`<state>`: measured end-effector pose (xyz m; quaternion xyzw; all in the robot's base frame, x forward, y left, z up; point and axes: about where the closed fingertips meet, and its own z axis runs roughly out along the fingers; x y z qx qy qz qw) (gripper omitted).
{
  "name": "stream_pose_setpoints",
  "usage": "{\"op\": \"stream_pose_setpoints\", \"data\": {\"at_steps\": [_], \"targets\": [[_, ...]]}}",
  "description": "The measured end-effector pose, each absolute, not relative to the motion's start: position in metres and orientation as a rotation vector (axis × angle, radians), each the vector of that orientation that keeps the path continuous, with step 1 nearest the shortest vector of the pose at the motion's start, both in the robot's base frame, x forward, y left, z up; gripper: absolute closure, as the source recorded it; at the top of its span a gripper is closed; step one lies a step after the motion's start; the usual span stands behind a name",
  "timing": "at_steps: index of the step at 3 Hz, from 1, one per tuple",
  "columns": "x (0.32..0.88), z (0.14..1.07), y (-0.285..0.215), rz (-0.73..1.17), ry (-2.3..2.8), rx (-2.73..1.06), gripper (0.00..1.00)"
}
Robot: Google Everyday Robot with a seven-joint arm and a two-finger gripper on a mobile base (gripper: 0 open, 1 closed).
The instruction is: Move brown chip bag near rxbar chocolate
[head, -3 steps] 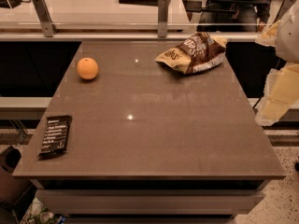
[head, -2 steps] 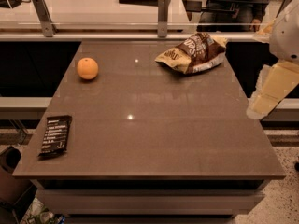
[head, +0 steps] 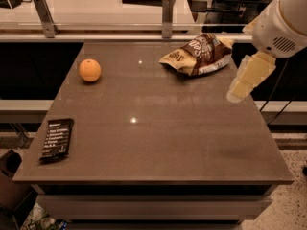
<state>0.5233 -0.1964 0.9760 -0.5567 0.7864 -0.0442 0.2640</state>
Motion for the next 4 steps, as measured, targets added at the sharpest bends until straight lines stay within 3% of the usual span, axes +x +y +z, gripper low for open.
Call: {"op": "stream_pose_setpoints", "data": {"at_steps": [2, 4], "targets": [[0.609, 0.956, -0.183, -0.122, 2.116, -1.443, 0.00], [0.628, 0.944, -0.181, -0.164, 2.143, -1.398, 0.00]]}}
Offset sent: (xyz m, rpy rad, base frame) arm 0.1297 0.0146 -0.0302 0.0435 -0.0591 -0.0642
